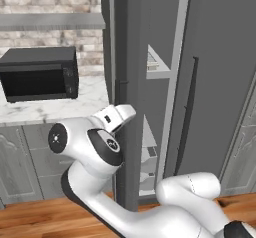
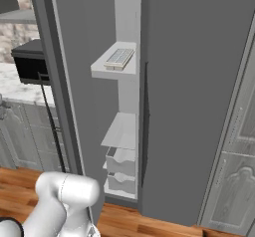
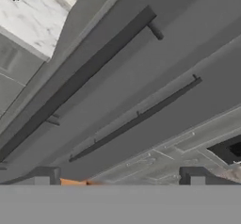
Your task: The ice cube tray has been filled with water. Take the tray and place it in the freezer to make ice. Close the freezer door after placing the tray.
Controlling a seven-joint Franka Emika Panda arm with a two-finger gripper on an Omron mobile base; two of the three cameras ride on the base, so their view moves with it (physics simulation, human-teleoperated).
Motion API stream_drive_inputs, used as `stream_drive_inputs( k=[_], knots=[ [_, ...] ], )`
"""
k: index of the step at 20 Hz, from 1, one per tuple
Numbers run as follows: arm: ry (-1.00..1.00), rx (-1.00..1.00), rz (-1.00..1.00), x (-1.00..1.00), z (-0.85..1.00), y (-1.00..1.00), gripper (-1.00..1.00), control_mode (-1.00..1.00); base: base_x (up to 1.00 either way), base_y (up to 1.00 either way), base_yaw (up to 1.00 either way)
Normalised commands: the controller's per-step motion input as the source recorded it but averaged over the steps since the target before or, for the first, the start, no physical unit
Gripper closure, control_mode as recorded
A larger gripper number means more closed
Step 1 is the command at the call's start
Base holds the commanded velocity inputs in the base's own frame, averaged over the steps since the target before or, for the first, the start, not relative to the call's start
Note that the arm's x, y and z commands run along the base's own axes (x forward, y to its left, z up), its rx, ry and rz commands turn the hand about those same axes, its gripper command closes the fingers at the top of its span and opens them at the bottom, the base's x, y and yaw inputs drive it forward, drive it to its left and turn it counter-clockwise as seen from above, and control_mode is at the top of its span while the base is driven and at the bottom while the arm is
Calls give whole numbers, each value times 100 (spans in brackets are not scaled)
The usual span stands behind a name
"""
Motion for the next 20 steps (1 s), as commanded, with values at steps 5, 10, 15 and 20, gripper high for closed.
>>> stream_drive_inputs(
  k=[5,10,15,20],
  knots=[
    [3,-11,0,25,-31,1,-100,-100,0,0,0],
    [4,-13,0,28,-35,0,-100,-100,0,0,0],
    [8,-13,0,23,-27,4,-100,-100,0,0,0],
    [11,-9,0,22,-18,3,-100,-100,0,0,0]
  ],
)
